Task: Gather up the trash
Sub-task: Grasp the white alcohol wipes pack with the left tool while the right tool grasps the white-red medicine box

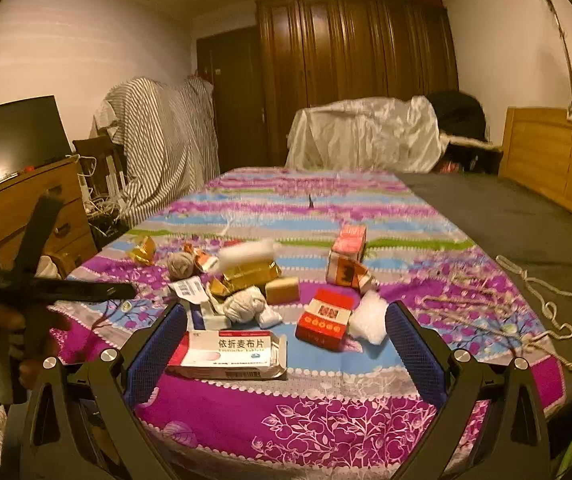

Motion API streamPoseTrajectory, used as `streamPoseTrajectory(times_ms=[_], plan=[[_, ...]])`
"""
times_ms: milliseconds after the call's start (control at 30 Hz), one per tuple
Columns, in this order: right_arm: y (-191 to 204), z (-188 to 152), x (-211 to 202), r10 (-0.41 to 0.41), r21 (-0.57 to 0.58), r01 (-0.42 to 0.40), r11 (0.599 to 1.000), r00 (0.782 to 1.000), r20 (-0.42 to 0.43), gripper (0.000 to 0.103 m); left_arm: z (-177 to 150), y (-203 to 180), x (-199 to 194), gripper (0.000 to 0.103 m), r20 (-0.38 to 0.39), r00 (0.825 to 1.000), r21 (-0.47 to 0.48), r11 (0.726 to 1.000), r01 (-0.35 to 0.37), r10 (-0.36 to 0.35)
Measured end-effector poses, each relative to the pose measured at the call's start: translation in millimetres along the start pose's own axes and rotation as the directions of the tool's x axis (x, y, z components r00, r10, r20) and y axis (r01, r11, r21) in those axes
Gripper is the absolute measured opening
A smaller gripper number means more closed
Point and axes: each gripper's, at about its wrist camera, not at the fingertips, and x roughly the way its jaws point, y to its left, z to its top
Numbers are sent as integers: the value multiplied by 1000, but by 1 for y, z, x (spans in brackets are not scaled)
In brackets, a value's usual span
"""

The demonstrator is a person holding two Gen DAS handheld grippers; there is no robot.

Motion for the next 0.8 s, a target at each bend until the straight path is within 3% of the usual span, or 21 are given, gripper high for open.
streamPoseTrajectory(times_ms=[100, 267, 467, 600, 800], plan=[[-6, -2, 19, 1, 10, -1, 1000, 1000, -27, 99, 13, -26, 36, 98, -62, 998, 30, 999, 23, -21], [-19, -2, 40, -11, 22, 12, 1000, 998, -57, 99, 16, -28, 84, 98, -144, 981, 113, 987, -110, 126], [-35, -5, 63, -1, 59, 6, 998, 996, -92, 99, 18, 49, 62, 98, -143, 965, 66, 975, -210, 218], [-40, -8, 75, 7, 61, -1, 998, 995, -102, 99, 20, 112, 31, 98, -135, 942, -3, 951, -310, 306], [-62, -13, 90, -2, 116, 19, 993, 989, -145, 99, 33, 89, 7, 98, -50, 965, 104, 963, -250, 256]])
